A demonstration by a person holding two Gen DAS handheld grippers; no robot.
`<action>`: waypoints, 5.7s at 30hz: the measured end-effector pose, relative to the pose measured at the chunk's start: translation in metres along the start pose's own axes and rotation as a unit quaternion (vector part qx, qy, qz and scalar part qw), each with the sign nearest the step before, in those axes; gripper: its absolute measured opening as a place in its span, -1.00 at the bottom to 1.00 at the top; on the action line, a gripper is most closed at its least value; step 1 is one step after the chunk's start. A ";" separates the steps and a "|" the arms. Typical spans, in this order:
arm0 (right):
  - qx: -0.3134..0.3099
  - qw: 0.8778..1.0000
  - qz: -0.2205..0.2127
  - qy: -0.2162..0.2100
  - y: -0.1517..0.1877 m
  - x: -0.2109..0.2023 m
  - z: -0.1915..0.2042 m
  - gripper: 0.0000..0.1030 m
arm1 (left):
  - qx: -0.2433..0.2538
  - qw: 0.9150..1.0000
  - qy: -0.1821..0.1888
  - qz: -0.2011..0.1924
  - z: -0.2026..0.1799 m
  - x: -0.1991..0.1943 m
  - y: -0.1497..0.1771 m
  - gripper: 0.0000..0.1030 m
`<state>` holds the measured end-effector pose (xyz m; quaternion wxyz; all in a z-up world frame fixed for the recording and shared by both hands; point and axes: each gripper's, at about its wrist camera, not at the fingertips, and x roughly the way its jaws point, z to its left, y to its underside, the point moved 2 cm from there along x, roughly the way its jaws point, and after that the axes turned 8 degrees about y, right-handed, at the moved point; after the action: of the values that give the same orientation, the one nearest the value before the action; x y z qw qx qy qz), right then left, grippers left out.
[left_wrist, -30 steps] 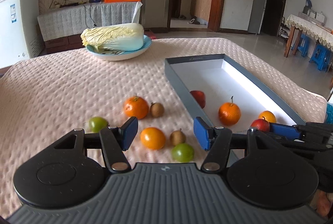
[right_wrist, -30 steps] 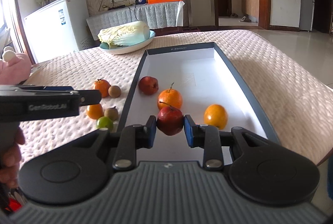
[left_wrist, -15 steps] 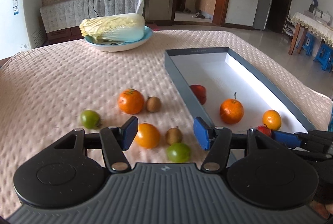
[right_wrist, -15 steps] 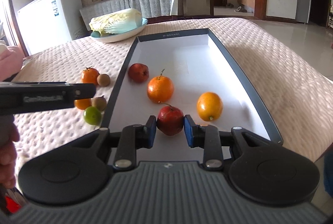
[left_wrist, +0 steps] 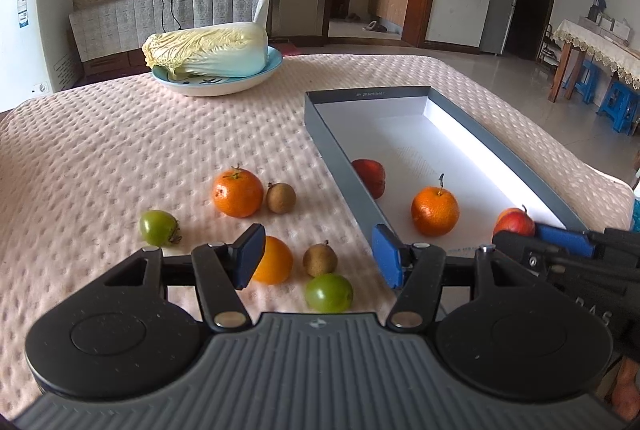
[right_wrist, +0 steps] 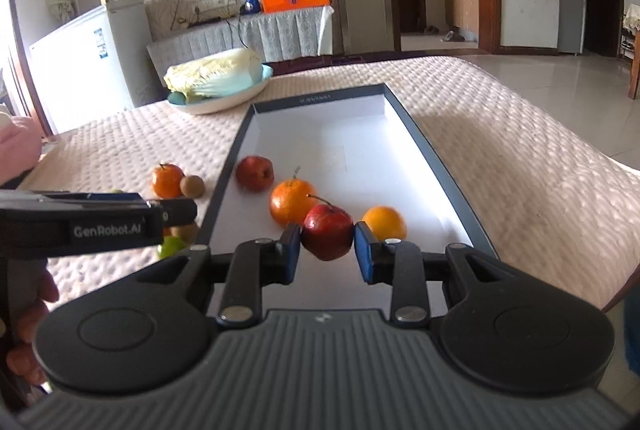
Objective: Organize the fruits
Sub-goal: 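Lower the held red apple into the gray box and open the right tool, then move both open tools back toward the fruits on the blanket, then grasp the green lime with the right tool while the left tool grasps the orange, then carry the held orange and green lime over the gray box with both tools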
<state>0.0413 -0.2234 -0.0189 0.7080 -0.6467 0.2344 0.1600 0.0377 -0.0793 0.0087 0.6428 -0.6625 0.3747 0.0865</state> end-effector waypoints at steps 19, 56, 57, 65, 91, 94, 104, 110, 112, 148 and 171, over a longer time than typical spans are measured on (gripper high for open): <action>-0.003 0.984 -0.176 0.009 -0.016 -0.064 0.012 0.04 | -0.002 1.000 -0.010 -0.004 0.023 -0.019 0.005 0.26; -0.117 0.990 -0.063 -0.044 0.038 -0.037 0.118 -0.24 | -0.051 0.997 -0.052 -0.026 0.095 -0.069 0.019 0.26; -0.116 0.991 -0.061 -0.038 0.038 -0.034 0.120 -0.25 | -0.050 0.997 -0.050 -0.026 0.095 -0.069 0.019 0.26; -0.101 0.994 -0.042 0.010 0.036 -0.006 0.125 -0.27 | -0.042 0.998 -0.038 -0.023 0.093 -0.067 0.018 0.26; -0.154 0.988 -0.015 -0.024 0.036 -0.016 0.128 -0.47 | -0.018 1.000 -0.007 -0.004 0.076 -0.043 0.016 0.26; -0.166 0.985 -0.007 -0.041 0.037 -0.024 0.124 -0.47 | -0.001 1.000 0.005 0.002 0.062 -0.033 0.015 0.26; -0.157 0.986 -0.003 -0.055 0.027 -0.036 0.096 -0.47 | 0.004 1.000 0.007 0.011 0.045 -0.003 0.015 0.26; -0.152 0.986 -0.006 -0.065 0.023 -0.038 0.084 -0.47 | -0.010 1.000 0.003 0.011 0.040 0.012 0.013 0.22; -0.152 0.986 -0.008 -0.068 0.023 -0.039 0.084 -0.47 | -0.018 1.000 -0.001 0.021 0.041 0.018 0.013 0.09; -0.131 0.983 -0.048 -0.122 0.010 -0.065 0.085 -0.47 | -0.022 0.999 -0.036 -0.003 0.049 -0.019 -0.002 -0.26; -0.124 0.983 -0.057 -0.122 0.007 -0.074 0.069 -0.47 | -0.017 0.999 -0.026 -0.004 0.024 -0.008 -0.007 -0.26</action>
<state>-0.0163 -0.1481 0.0186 0.6533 -0.7174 0.0872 0.2255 0.0457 -0.0548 0.0151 0.6413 -0.6726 0.3533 0.1076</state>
